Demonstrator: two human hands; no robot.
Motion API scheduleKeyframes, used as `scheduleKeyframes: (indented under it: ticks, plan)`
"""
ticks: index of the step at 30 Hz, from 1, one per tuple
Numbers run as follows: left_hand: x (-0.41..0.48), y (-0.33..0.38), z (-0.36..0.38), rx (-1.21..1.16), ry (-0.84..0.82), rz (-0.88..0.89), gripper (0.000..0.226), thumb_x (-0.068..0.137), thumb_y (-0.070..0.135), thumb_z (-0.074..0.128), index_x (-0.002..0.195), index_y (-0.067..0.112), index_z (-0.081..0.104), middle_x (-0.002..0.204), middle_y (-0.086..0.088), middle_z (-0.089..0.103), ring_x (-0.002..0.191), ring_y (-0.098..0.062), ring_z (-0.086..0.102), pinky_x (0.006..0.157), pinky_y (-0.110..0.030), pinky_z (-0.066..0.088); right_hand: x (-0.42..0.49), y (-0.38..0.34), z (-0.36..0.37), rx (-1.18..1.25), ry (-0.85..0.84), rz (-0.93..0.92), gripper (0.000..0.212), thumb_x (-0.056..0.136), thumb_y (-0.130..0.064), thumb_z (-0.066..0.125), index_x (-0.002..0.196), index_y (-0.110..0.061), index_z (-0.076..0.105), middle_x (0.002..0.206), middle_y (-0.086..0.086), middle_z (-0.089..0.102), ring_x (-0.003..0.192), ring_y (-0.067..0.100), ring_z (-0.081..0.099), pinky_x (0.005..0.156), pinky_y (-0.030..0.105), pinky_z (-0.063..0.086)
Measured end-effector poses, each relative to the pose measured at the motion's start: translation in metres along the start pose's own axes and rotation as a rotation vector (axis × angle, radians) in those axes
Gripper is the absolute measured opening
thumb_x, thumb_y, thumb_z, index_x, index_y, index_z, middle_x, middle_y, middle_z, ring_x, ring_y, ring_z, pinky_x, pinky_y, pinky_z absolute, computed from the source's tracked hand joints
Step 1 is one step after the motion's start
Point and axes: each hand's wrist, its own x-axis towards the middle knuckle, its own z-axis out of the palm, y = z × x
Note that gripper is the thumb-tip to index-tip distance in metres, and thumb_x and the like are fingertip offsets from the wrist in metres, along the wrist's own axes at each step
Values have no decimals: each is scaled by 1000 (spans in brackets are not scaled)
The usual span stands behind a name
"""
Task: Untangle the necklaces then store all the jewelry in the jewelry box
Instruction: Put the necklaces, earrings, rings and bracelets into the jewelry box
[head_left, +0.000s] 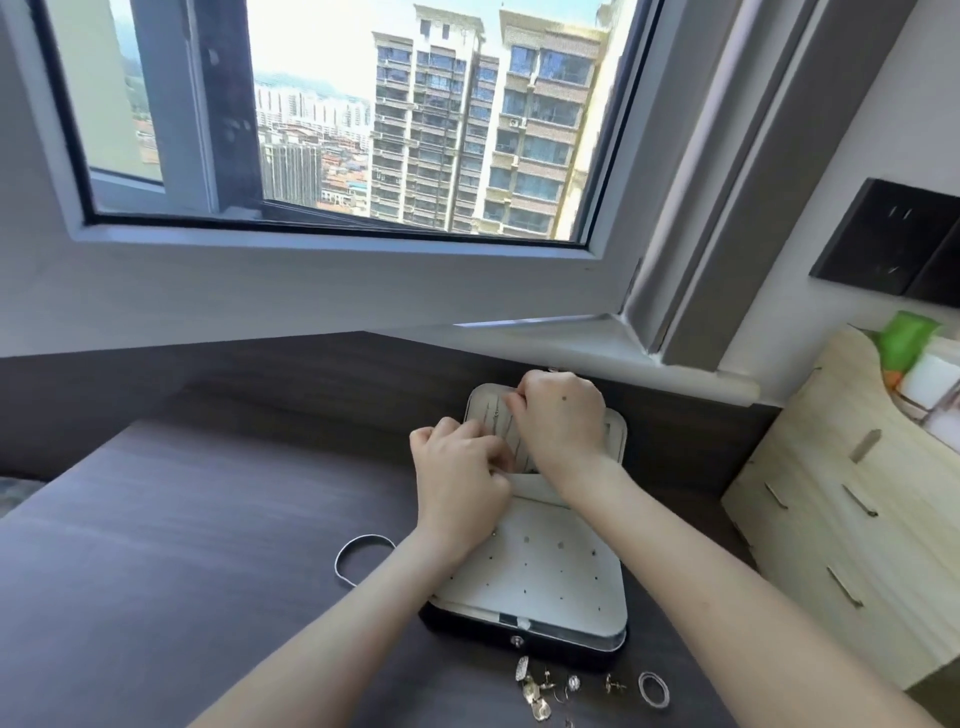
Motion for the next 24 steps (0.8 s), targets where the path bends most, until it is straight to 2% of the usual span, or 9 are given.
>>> scheduleKeyframes:
  ticks: [5,10,16,19,24]
  plan:
    - [0,-1,0,-19,-12,-16,26,41,6,44,47,24,61,52,8,53,56,-19,45,66,-32,26,-3,-4,1,45,57,83,17,94,-23,52,98,-8,56,96,11,67,92,31,63,64,30,33]
    - [0,-1,0,-29,-18,-19,26,41,6,43,47,24,61,52,8,53,57,-19,46,69,-31,25,1,-2,-6,291,99,268,31,83,-29,70,91,-8,48,92,12,66,90,35,61,71,36,46]
    - [0,-1,-1,-41,-22,-13,26,41,6,42,47,23,60,53,8,54,56,-18,45,66,-33,27,9,8,-7,334,34,339,37,75,-32,78,76,-14,46,83,6,62,82,27,58,65,32,42]
    - [0,-2,-1,-47,-16,-16,27,42,6,42,48,24,61,53,8,54,56,-18,45,66,-33,27,10,15,-7,354,-3,349,44,71,-33,81,66,-18,39,76,2,58,74,24,55,61,30,37]
    - [0,-3,0,-58,-22,-26,28,43,6,41,49,24,61,54,7,54,58,-18,44,69,-31,22,4,15,-7,553,-40,354,39,68,-36,82,67,-17,47,68,3,67,70,24,66,68,42,55]
